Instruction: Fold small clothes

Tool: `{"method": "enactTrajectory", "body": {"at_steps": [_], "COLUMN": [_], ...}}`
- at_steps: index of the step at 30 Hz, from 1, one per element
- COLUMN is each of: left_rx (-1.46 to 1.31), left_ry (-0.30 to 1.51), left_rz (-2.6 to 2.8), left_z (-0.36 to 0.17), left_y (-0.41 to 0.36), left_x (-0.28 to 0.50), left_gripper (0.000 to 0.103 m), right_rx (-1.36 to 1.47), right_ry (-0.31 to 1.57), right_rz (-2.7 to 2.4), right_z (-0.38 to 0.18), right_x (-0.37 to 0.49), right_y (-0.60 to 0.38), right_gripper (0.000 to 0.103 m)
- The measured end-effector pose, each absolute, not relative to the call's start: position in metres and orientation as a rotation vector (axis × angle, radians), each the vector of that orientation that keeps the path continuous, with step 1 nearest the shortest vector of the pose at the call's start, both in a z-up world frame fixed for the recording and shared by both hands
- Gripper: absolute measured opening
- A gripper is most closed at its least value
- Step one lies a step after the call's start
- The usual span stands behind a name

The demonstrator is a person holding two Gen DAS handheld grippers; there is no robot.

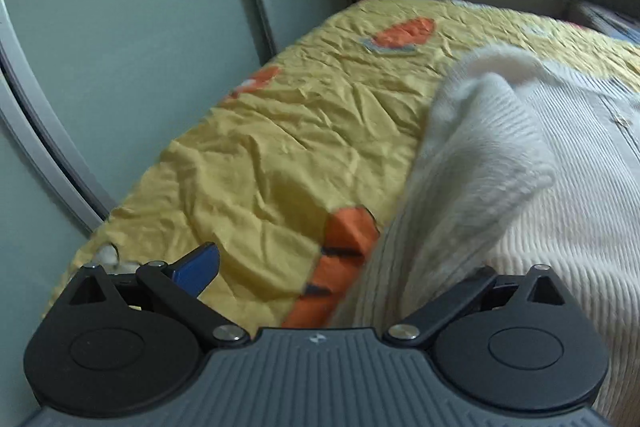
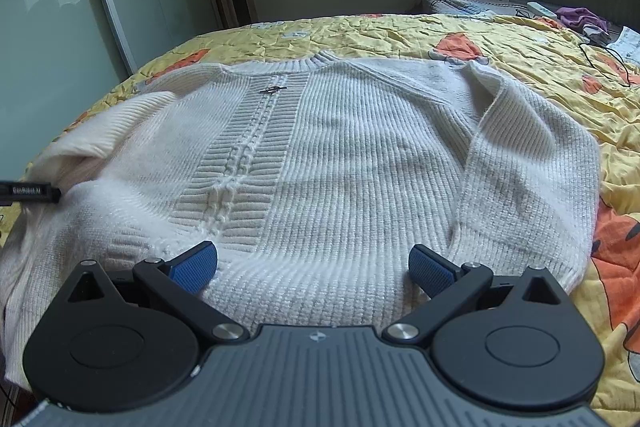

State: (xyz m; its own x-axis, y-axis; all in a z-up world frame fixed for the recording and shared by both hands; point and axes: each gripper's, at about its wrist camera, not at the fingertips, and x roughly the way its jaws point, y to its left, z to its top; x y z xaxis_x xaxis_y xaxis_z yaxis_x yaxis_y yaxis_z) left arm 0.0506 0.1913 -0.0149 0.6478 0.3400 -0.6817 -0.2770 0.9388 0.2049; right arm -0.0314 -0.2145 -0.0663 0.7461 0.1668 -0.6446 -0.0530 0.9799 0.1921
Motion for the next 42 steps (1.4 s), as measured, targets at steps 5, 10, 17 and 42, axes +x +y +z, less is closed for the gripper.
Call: {"method": "enactTrajectory", "body": {"at_steps": [5,10,17,42], "left_rx": [0.289,0.276,0.123,0.234], "left_ry": [0.668,0.666,0.572,0.78], "left_rz": [0.62,0.67,0.649,-0.152], "left_z": [-0.009,-0.001,0.036,-0.01], "left_y": [0.202,0.216,0.218,0.054], "left_x": [0.069,0.068,0.03,-0.005], "left_gripper": [0.103,0.103,0.103,0.103], "right_rx": [0.166,0.167,0.164,-0.043], "right_ry": [0.718,0.718,0.717,0.684], "right_rz": [0.125,0.121,0.12,0.113], "right_z": [-0.067,-0.067,-0.066,-0.073], "right_x": [-0.032,-0.032,-0.032,-0.036], "right_y": [-0.216,-0.216,-0.216,-0.205], "right_gripper": [0.103,0.103,0.103,0.103]}}
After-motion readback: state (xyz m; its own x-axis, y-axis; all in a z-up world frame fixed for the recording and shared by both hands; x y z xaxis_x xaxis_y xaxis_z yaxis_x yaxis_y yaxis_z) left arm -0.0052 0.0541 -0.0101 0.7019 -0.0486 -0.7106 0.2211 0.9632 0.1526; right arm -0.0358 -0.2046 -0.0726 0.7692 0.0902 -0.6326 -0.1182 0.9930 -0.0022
